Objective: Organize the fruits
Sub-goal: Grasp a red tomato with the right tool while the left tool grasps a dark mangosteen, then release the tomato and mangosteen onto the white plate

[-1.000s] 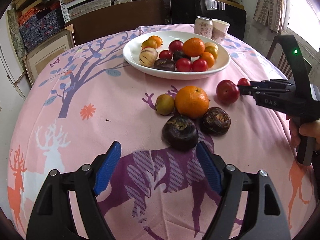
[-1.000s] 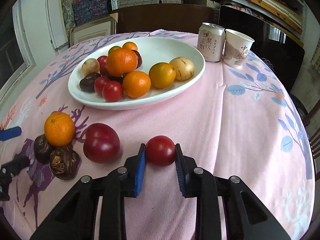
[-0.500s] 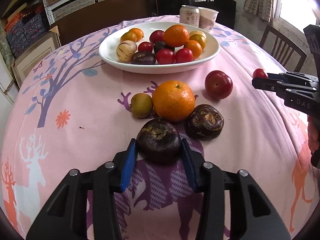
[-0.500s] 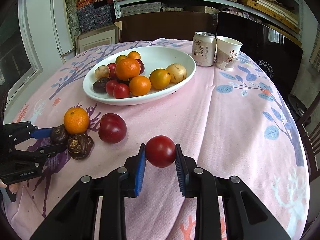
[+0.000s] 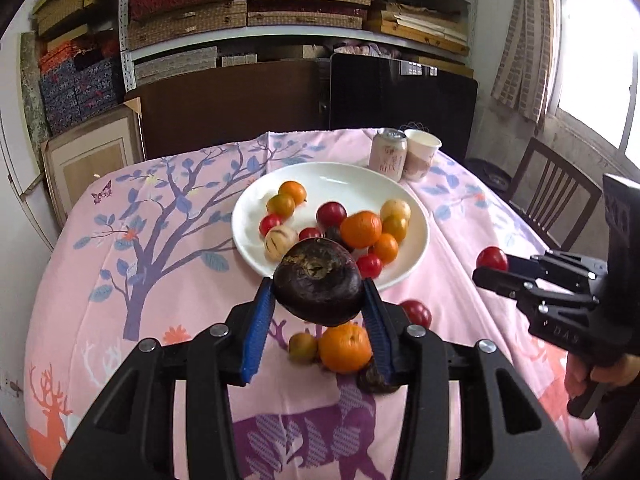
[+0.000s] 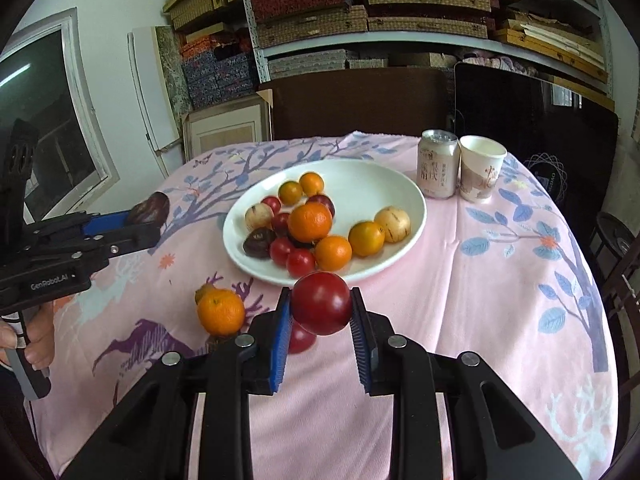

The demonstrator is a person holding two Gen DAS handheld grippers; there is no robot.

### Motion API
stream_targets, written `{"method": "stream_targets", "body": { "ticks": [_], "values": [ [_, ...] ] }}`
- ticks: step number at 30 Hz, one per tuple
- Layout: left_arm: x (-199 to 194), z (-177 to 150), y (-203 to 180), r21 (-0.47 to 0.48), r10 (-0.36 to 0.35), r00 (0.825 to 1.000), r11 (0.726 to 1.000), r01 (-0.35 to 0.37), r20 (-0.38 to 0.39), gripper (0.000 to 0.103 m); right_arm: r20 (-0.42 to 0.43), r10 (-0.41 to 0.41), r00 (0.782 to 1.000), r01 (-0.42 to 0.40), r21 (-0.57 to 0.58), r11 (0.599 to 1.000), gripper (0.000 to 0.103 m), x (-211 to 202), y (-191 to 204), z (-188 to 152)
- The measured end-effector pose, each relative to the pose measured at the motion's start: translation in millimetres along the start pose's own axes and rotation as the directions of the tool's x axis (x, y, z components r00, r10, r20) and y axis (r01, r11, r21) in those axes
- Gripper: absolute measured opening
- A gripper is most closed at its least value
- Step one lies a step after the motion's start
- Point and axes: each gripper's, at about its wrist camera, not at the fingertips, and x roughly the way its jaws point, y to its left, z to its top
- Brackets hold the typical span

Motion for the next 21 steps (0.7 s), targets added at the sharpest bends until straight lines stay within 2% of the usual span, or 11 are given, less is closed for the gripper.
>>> {"method": "stream_targets", "body": {
  "ticks": [4, 8, 12, 16, 18, 19, 20, 21],
  "values": [
    [36, 15, 4, -0.058, 0.004, 1.000, 0.998, -0.005, -0.021, 0.043, 0.043, -0.004, 0.999, 0.002, 0.047, 0.999, 0.028, 19, -3, 27],
    [77, 16, 5, -0.060, 0.025, 0.995, 0.998, -0.030, -0.093, 0.043, 0.033, 0.040, 0.999, -0.045, 0.173, 0.984, 0.029, 51, -21, 45],
    [97, 14, 11, -0.093, 0.022, 0.993, 0.995, -0.034, -0.119, 0.043, 0.013, 0.048, 0.999, -0.050, 0.222, 0.974, 0.030, 83, -29, 55],
    [108, 16, 21, -0.170, 0.002, 0.992, 0.985, -0.024, -0.128, 0.044, -0.008, 0.028, 1.000, -0.026, 0.243, 0.970, 0.030, 108, -30, 60],
    [109, 17, 25, -0.202, 0.001, 0.993, 0.979, -0.025, -0.121, 0.052, -0.008, 0.027, 1.000, -0.024, 0.265, 0.964, 0.032, 114, -32, 61],
    [108, 18, 26, -0.215, 0.007, 0.993, 0.976, -0.032, -0.115, 0.064, -0.005, 0.034, 0.999, -0.031, 0.282, 0.959, 0.043, 115, -34, 61],
    [106, 19, 27, -0.223, 0.013, 0.994, 0.974, -0.038, -0.109, 0.073, -0.001, 0.035, 0.999, -0.033, 0.301, 0.953, 0.051, 114, -36, 60],
    [103, 20, 28, -0.227, 0.014, 0.995, 0.973, -0.037, -0.101, 0.075, 0.010, 0.031, 0.999, -0.032, 0.318, 0.947, 0.059, 111, -38, 59]
  ]
}}
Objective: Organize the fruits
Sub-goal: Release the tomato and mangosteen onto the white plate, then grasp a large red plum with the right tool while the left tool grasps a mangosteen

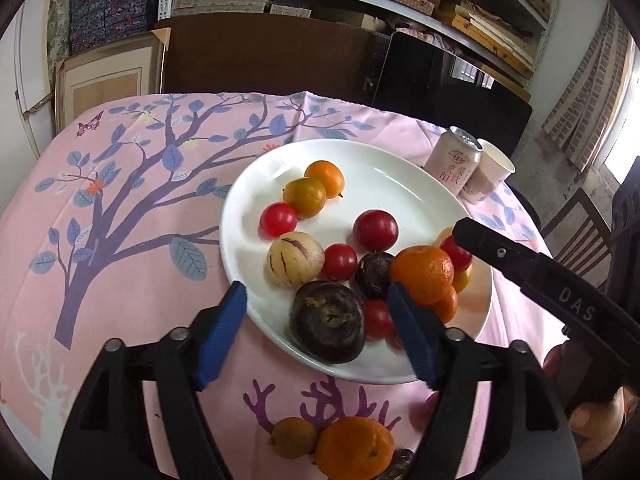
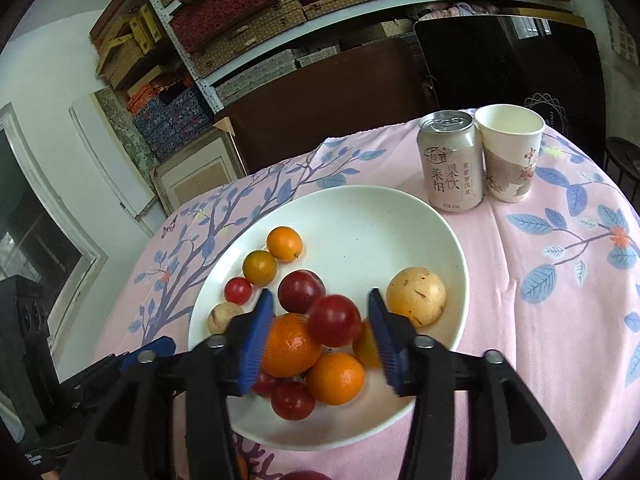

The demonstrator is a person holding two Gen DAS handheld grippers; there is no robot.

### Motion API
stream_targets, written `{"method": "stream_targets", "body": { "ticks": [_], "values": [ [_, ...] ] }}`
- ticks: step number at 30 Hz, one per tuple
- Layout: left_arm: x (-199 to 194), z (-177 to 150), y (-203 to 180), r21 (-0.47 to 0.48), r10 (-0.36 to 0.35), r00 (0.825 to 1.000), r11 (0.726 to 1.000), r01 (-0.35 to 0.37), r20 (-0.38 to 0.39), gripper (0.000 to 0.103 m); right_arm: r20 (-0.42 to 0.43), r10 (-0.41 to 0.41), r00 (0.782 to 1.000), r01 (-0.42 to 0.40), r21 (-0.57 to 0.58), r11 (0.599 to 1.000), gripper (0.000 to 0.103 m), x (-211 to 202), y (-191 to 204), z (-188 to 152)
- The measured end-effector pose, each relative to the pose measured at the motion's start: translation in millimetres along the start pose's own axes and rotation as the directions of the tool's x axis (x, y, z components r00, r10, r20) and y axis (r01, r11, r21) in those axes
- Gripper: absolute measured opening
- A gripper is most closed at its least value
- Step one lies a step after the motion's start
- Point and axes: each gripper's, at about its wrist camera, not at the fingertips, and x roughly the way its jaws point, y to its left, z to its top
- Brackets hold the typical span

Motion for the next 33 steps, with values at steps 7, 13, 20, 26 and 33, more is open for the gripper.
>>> {"method": "stream_targets", "body": {
  "ticks": [7, 13, 20, 26, 33],
  "values": [
    [-26, -8, -1, 0.032, -0.005, 1.000, 0.999, 0.004, 0.010, 0.078, -0.009, 0.010, 1.000, -0.010, -0.017, 1.000, 0.059, -29, -9, -12],
    [-51, -32, 1, 0.073, 0.010, 1.000, 0.997, -0.010, 0.007, 0.082, -0.056, -0.064, 0.996, 0.054, -0.165, 0.985, 0.059, -57, -7, -46],
    [-73, -75, 5, 0.121, 0.023, 1.000, 0.992, -0.024, 0.004, 0.082, -0.148, -0.149, 0.978, 0.083, -0.380, 0.921, 0.058, -57, 16, -97],
    [-79, -101, 3, 0.162, 0.011, 0.999, 0.987, -0.003, -0.048, 0.082, -0.143, -0.141, 0.980, 0.075, -0.391, 0.917, 0.060, -40, 34, -97],
    [-76, -120, -9, 0.205, -0.003, 0.995, 0.978, 0.023, -0.095, 0.082, -0.207, -0.095, 0.974, 0.013, -0.366, 0.931, 0.060, -25, 43, -101]
  ]
}}
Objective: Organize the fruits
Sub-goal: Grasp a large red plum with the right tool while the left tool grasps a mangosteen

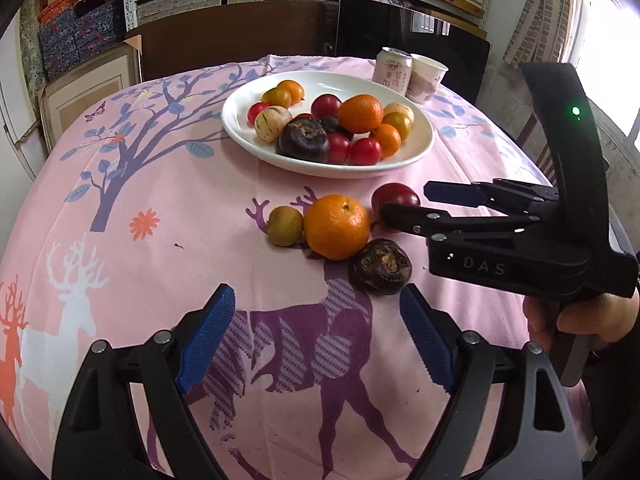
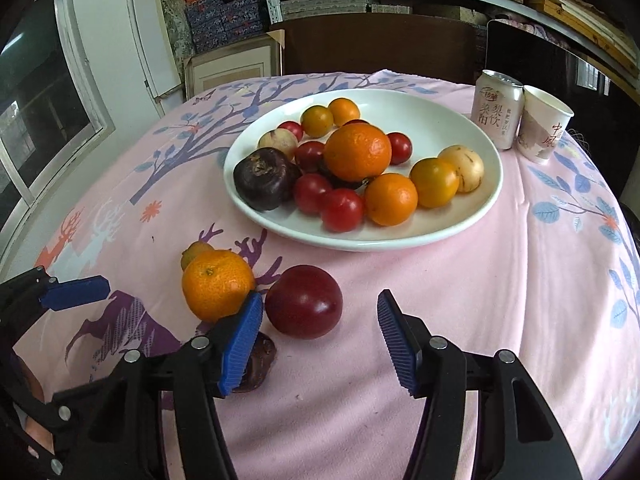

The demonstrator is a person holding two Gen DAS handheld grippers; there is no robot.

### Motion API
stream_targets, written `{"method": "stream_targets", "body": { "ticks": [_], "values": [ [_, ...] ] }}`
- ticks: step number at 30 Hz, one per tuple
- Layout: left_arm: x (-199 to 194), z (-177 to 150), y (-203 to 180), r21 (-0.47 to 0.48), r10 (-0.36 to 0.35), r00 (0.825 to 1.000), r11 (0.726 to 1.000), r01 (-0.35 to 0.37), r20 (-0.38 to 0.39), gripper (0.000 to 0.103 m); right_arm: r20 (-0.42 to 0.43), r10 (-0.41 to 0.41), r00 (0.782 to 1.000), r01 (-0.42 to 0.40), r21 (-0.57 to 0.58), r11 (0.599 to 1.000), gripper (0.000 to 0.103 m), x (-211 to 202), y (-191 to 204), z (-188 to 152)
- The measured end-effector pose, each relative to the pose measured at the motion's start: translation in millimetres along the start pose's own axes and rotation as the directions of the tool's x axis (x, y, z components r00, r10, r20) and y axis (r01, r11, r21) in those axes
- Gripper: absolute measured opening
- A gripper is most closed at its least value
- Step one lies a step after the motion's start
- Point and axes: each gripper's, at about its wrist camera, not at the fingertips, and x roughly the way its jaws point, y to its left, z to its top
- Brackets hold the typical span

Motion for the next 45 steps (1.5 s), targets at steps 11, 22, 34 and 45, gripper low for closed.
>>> {"method": "stream_targets", "body": {
  "ticks": [11, 22, 34, 45],
  "values": [
    [13, -8, -20, 0.025, -0.042, 0.998, 0.999, 0.043, -0.043, 0.082, -0.013, 0.062, 0.998, -0.060, 0.093, 0.994, 0.041, 7, -14, -1],
    [50, 14, -33, -0.092, -0.105, 0.987, 0.991, 0.094, -0.120, 0.052, 0.063, 0.033, 0.997, -0.043, 0.164, 0.986, 0.041, -40, -56, -29],
    [19, 11, -43, 0.032, -0.047, 0.995, 0.998, 0.049, -0.084, 0.043, 0.135, 0.033, 0.990, -0.054, 0.157, 0.986, 0.041, -63, -55, -28],
    [-20, 73, -10, -0.032, -0.020, 0.994, 0.999, 0.024, 0.111, 0.043, 0.251, -0.036, 0.967, 0.008, 0.113, 0.994, 0.041, -85, -47, 3]
  ]
}}
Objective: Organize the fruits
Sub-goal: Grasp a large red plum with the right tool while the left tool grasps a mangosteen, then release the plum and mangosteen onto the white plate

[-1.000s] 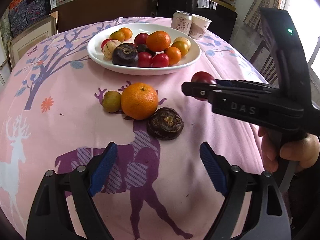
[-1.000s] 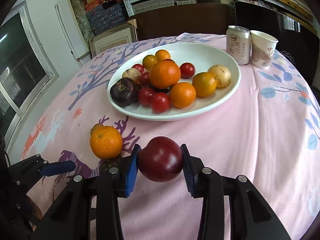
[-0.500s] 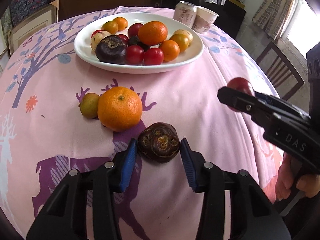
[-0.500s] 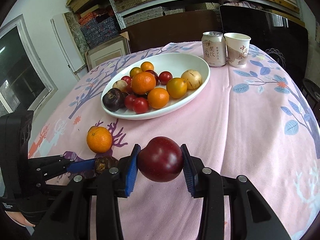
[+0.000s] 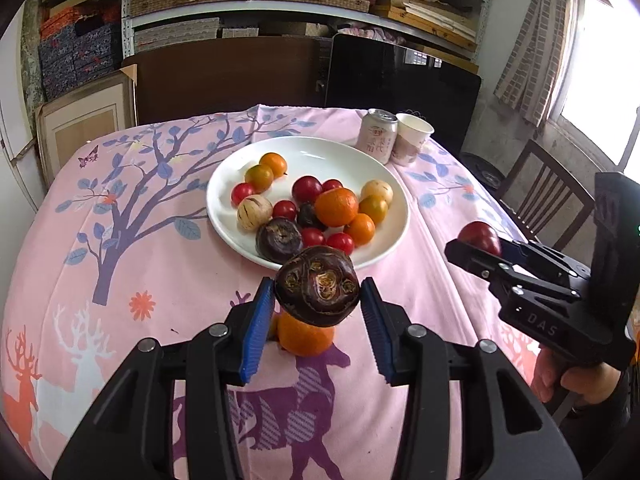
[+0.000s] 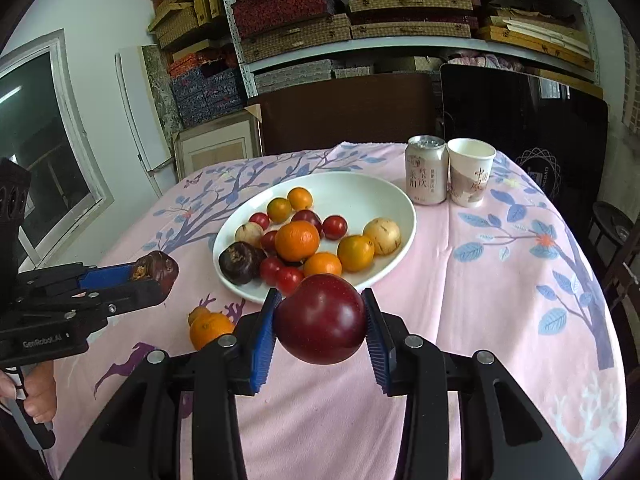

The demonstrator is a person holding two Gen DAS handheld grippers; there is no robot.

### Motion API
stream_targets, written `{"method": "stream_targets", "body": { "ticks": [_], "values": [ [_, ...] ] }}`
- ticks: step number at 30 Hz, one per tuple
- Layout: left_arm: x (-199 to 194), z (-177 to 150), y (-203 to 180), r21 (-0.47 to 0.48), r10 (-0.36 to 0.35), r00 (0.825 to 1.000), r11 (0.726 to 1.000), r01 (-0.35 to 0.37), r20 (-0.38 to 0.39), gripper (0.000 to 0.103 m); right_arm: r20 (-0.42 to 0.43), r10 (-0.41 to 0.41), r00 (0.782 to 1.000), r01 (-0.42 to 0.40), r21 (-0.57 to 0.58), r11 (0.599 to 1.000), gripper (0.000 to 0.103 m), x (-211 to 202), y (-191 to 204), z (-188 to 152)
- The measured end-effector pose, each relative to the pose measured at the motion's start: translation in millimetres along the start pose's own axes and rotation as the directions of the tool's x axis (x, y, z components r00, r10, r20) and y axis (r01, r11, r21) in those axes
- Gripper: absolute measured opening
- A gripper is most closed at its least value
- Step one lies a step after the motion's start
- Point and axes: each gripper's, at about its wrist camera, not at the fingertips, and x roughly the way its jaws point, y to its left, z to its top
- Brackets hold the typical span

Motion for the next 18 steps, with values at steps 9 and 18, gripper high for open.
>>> {"method": "stream_targets", "body": {
  "ticks": [9, 18],
  "values": [
    [51, 39, 23, -0.055, 0.062, 0.998, 0.997, -0.062, 0.010, 0.043, -0.009, 0.046, 0.999, -0.045, 0.108, 0.993, 0.041, 62, -12, 49],
    [95, 57, 32, -0.139, 0.051, 0.999, 0.989, -0.050, -0.002, 0.045, -0.081, 0.098, 0.992, -0.076, 0.234, 0.969, 0.048, 129, -19, 64]
  ]
}}
